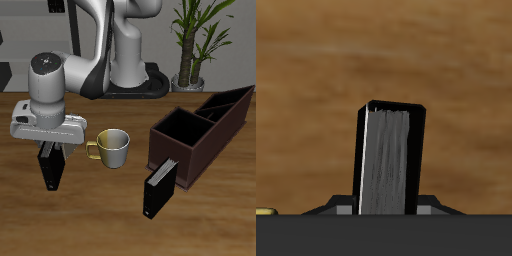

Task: Place the right black book into the left desk caddy's front compartment

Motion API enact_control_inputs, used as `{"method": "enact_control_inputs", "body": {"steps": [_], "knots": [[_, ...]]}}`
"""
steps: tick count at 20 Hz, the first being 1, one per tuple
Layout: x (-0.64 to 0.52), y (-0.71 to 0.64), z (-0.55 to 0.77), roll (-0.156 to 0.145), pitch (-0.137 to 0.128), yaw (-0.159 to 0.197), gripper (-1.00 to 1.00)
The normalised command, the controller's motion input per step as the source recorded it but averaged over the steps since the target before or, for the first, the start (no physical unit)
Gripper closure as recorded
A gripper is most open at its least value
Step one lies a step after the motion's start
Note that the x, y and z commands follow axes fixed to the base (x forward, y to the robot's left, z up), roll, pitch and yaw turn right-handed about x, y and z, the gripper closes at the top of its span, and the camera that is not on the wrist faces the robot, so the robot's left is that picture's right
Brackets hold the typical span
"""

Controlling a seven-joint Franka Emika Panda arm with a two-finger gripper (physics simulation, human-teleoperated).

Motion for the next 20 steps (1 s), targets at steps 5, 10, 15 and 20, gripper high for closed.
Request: {"method": "enact_control_inputs", "body": {"steps": [5, 10, 15, 20], "knots": [[-0.06, 0.08, 0.24, 0.002, -0.041, -0.005, 1.00], [-0.12, 0.11, 0.55, -0.015, -0.099, -0.014, 1.00], [-0.16, 0.10, 0.64, -0.025, -0.102, -0.030, 1.00], [-0.23, 0.10, 0.59, -0.022, -0.073, -0.029, 1.00]]}}
